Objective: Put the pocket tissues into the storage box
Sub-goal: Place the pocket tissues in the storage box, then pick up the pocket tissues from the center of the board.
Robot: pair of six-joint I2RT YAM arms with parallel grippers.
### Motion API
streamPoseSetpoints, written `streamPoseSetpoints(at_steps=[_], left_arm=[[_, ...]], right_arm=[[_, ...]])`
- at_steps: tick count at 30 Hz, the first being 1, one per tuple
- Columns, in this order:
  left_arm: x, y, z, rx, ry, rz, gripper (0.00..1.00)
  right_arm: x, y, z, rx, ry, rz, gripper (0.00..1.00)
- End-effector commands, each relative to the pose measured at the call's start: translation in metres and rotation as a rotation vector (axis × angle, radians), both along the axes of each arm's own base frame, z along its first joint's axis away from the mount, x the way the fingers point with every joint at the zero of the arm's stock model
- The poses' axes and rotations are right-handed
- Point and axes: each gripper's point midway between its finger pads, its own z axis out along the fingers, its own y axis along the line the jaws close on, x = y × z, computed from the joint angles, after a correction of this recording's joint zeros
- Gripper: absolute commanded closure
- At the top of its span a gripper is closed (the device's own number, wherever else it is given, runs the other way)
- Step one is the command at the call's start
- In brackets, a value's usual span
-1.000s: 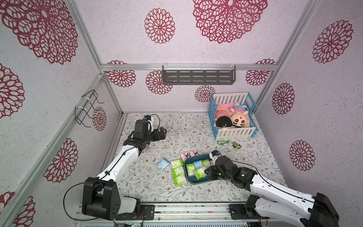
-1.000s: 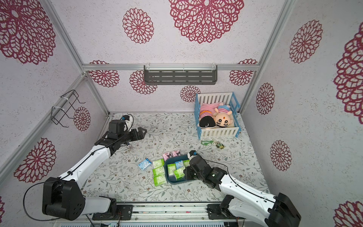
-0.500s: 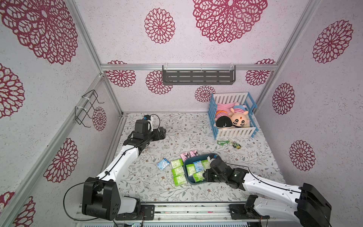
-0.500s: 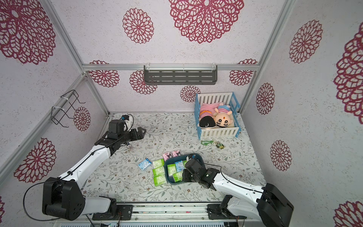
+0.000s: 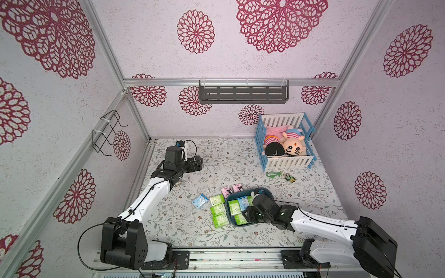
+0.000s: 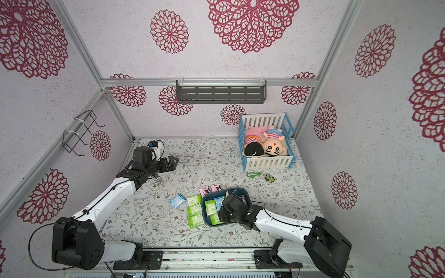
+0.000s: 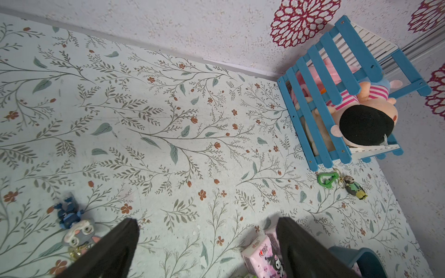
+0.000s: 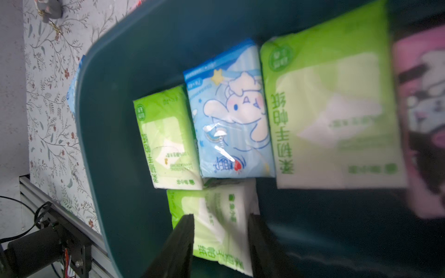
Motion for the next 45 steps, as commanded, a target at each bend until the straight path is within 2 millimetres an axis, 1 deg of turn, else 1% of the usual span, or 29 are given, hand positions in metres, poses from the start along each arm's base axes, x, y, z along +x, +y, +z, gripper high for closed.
streamPoseSetpoints(at_steps=[1, 5, 8, 11, 12, 14, 15, 17, 18, 19, 21, 24, 26, 27, 30, 32, 34, 37, 40, 45], left_arm=[[0.001, 0.001, 0.003, 0.026, -0.02, -0.007, 0.03], [0.001, 0.001, 0.004, 0.026, -0.02, -0.008, 0.03], [0.002, 0.0, 0.004, 0.024, -0.02, -0.012, 0.03], [0.002, -0.001, 0.006, 0.022, -0.023, -0.013, 0.03], [0.003, -0.001, 0.007, 0.021, -0.025, -0.014, 0.03], [0.003, -0.001, 0.008, 0.021, -0.029, -0.014, 0.03], [0.003, -0.001, 0.008, 0.022, -0.028, -0.013, 0.03], [0.004, 0.0, 0.009, 0.022, -0.028, -0.007, 0.03], [0.004, 0.001, 0.01, 0.021, -0.031, -0.001, 0.03], [0.005, 0.003, 0.011, 0.022, -0.031, 0.013, 0.03], [0.006, 0.011, 0.013, 0.012, -0.027, 0.05, 0.03], [0.008, 0.035, 0.013, -0.034, -0.008, 0.123, 0.03], [0.006, 0.054, 0.014, -0.062, -0.004, 0.18, 0.03], [0.004, 0.068, 0.014, -0.072, -0.002, 0.218, 0.03], [-0.007, 0.1, 0.012, -0.071, 0.016, 0.304, 0.03], [-0.015, 0.116, 0.011, -0.073, 0.023, 0.345, 0.03], [-0.022, 0.128, 0.008, -0.09, 0.035, 0.379, 0.03], [-0.029, 0.139, 0.001, -0.114, 0.056, 0.413, 0.03], [-0.033, 0.14, -0.003, -0.124, 0.067, 0.42, 0.03], [-0.032, 0.136, -0.007, -0.149, 0.066, 0.412, 0.03]], right_arm=[[0.005, 0.008, 0.017, 0.023, -0.027, -0.002, 0.57], [0.008, -0.002, 0.028, -0.002, -0.048, 0.001, 0.58], [0.011, -0.016, 0.031, -0.037, -0.052, -0.007, 0.67], [0.011, -0.029, 0.026, -0.054, -0.035, -0.013, 0.69], [0.011, -0.032, 0.023, -0.056, -0.027, -0.01, 0.71], [0.014, -0.033, 0.024, -0.058, -0.034, -0.004, 0.78], [0.017, -0.031, 0.027, -0.059, -0.049, 0.006, 0.79], [0.027, -0.024, 0.038, -0.058, -0.099, 0.024, 0.78], [0.035, -0.019, 0.045, -0.059, -0.13, 0.036, 0.72], [0.044, -0.014, 0.055, -0.059, -0.168, 0.041, 0.64], [0.062, -0.002, 0.073, -0.068, -0.233, 0.06, 0.51], [0.088, 0.024, 0.095, -0.079, -0.315, 0.125, 0.35], [0.101, 0.046, 0.104, -0.065, -0.346, 0.179, 0.32], [0.106, 0.059, 0.106, -0.056, -0.355, 0.21, 0.32], [0.114, 0.103, 0.108, -0.019, -0.387, 0.313, 0.32], [0.117, 0.132, 0.102, -0.007, -0.388, 0.376, 0.33], [0.12, 0.158, 0.088, -0.001, -0.359, 0.433, 0.34], [0.122, 0.188, 0.061, -0.024, -0.301, 0.501, 0.36], [0.122, 0.203, 0.045, -0.063, -0.284, 0.537, 0.36], [0.122, 0.215, 0.023, -0.087, -0.246, 0.555, 0.36]])
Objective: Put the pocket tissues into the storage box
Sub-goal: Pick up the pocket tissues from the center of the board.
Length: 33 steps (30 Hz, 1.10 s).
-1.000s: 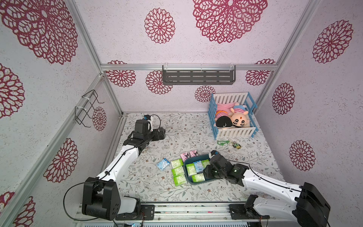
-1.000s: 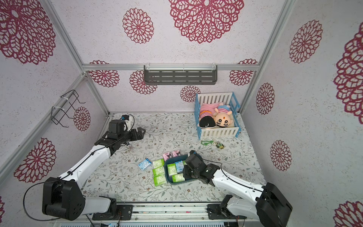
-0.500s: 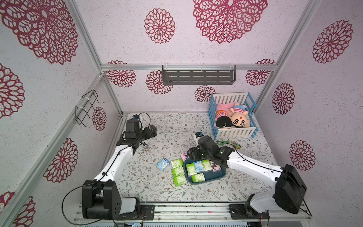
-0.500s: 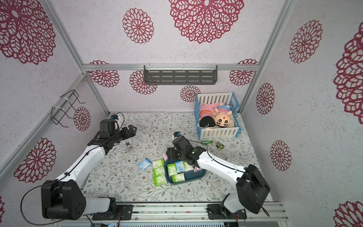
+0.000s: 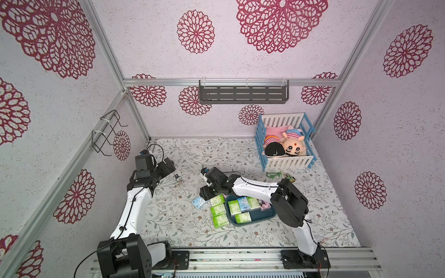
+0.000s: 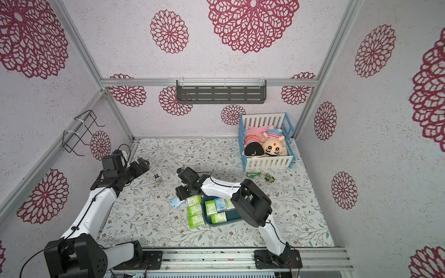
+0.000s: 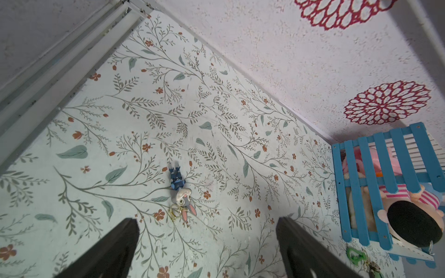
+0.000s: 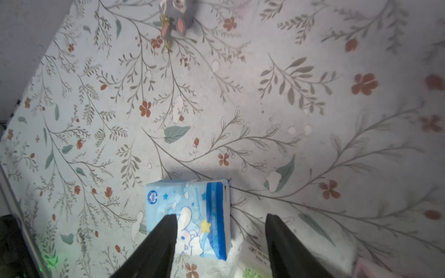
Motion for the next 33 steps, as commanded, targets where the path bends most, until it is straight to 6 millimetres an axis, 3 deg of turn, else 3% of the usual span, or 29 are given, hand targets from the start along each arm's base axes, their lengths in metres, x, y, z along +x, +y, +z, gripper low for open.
streamPoseSetpoints(at_steps=[1, 8, 20, 28, 33], left_arm=[[0.0, -0.004, 0.004, -0.033, -0.018, -0.009, 0.03], [0.002, -0.01, 0.004, -0.064, -0.023, -0.037, 0.03], [0.0, -0.01, 0.009, -0.047, -0.037, -0.044, 0.03], [0.003, -0.014, 0.01, -0.053, -0.042, -0.055, 0.03], [0.005, -0.019, 0.018, -0.047, -0.061, -0.062, 0.03]], right_arm=[[0.002, 0.011, 0.015, 0.022, -0.018, 0.041, 0.36], [-0.004, 0.024, -0.002, 0.005, 0.017, 0.08, 0.42], [-0.008, 0.03, -0.014, 0.009, 0.058, 0.094, 0.73], [-0.004, 0.035, -0.001, 0.047, 0.035, 0.083, 1.0], [0.006, 0.04, 0.034, 0.138, -0.027, 0.048, 1.0]])
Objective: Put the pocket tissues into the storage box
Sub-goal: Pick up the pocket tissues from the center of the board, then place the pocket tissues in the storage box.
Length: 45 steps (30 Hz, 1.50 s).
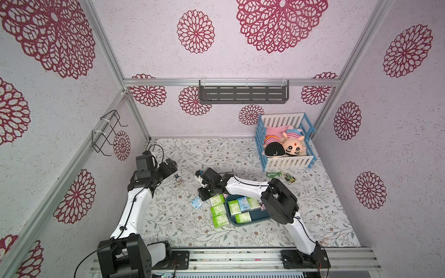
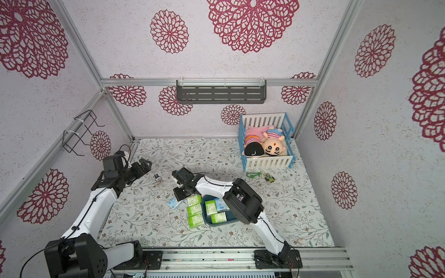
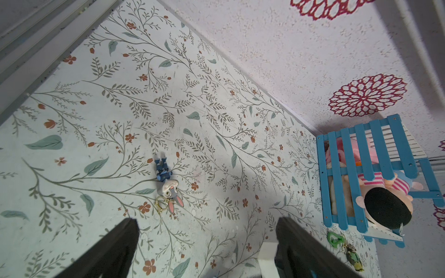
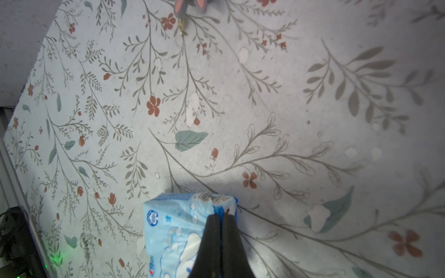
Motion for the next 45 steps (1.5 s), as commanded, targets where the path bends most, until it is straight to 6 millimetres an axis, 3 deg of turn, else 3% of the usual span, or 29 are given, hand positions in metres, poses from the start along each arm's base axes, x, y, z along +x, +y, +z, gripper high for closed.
streamPoseSetpoints(at_steps=[1, 4, 7, 12, 17, 20, 22, 26, 32, 45], left_arm=[[0.006, -0.006, 0.019, 0.022, -0.058, -0.015, 0.03], [0.008, -0.025, 0.026, 0.122, -0.042, -0.06, 0.03], [0.013, -0.056, 0.033, 0.172, -0.057, -0.154, 0.03], [0.02, -0.095, 0.046, 0.091, -0.147, -0.277, 0.03], [0.019, -0.149, 0.067, 0.099, -0.253, -0.433, 0.03], [0.021, -0.172, 0.068, 0.054, -0.275, -0.49, 0.03], [0.022, -0.183, 0.064, 0.047, -0.277, -0.515, 0.03], [0.029, -0.189, 0.056, 0.067, -0.269, -0.533, 0.03], [0.042, -0.194, 0.052, 0.071, -0.253, -0.54, 0.03], [0.036, -0.183, 0.04, 0.106, -0.228, -0.512, 0.03]], right_arm=[[0.014, 0.009, 0.058, 0.14, -0.092, -0.046, 1.0], [0.024, -0.001, 0.095, 0.26, -0.126, -0.116, 1.0], [0.034, -0.029, 0.135, 0.372, -0.171, -0.212, 1.0], [0.039, -0.111, 0.168, 0.417, -0.21, -0.369, 1.0], [0.017, -0.208, 0.156, 0.281, -0.199, -0.499, 1.0], [-0.007, -0.263, 0.138, 0.178, -0.181, -0.579, 1.0], [-0.024, -0.288, 0.126, 0.146, -0.159, -0.626, 1.0], [-0.052, -0.312, 0.1, 0.125, -0.098, -0.685, 1.0], [-0.072, -0.32, 0.065, 0.092, -0.015, -0.707, 1.0], [-0.079, -0.326, 0.035, 0.002, 0.013, -0.686, 1.0]])
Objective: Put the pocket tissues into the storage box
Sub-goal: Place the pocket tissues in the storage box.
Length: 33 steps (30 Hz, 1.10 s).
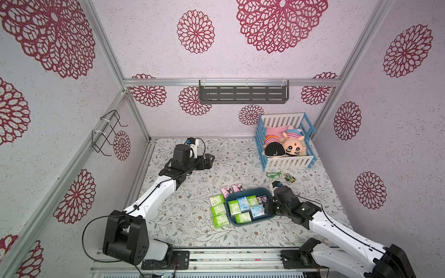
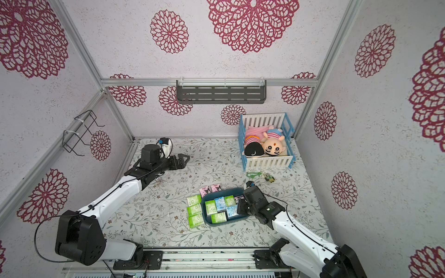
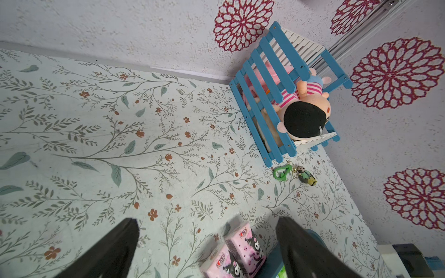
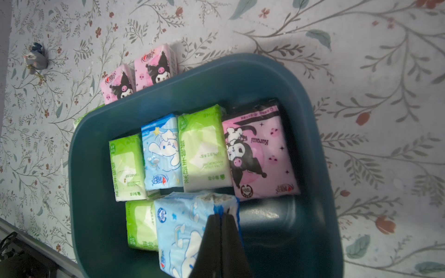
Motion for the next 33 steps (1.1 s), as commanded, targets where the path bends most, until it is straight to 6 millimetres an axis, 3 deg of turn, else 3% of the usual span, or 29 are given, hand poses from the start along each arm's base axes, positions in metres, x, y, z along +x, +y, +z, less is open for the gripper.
streamPoseSetpoints(at_steps=[1, 12, 14, 19, 22, 25, 29, 33], left_arm=[[-0.001, 0.003, 0.011, 0.015, -0.04, 0.004, 0.03], [0.004, 0.018, 0.011, -0.036, -0.018, 0.049, 0.03], [0.003, 0.022, 0.012, -0.042, -0.019, 0.057, 0.03], [0.004, 0.033, 0.015, -0.061, -0.01, 0.077, 0.03], [0.003, 0.043, 0.016, -0.091, -0.007, 0.1, 0.03], [0.003, 0.05, 0.017, -0.096, -0.011, 0.119, 0.03], [0.002, 0.061, 0.019, -0.099, -0.015, 0.142, 0.03], [0.0, 0.065, 0.018, -0.099, -0.016, 0.15, 0.03]], right_arm=[[0.005, 0.0, 0.0, -0.012, -0.025, 0.004, 1.0], [0.006, 0.01, -0.013, -0.014, -0.025, 0.036, 0.99], [0.007, 0.014, -0.013, -0.004, -0.025, 0.04, 0.91], [0.008, 0.015, -0.011, 0.016, -0.035, 0.026, 0.61], [0.01, 0.015, -0.003, 0.026, -0.055, 0.017, 0.58], [0.014, 0.012, 0.008, 0.019, -0.082, 0.003, 0.58], [0.012, 0.007, 0.008, -0.016, -0.059, 0.004, 0.81], [0.005, 0.007, 0.0, -0.017, -0.025, 0.008, 0.91]])
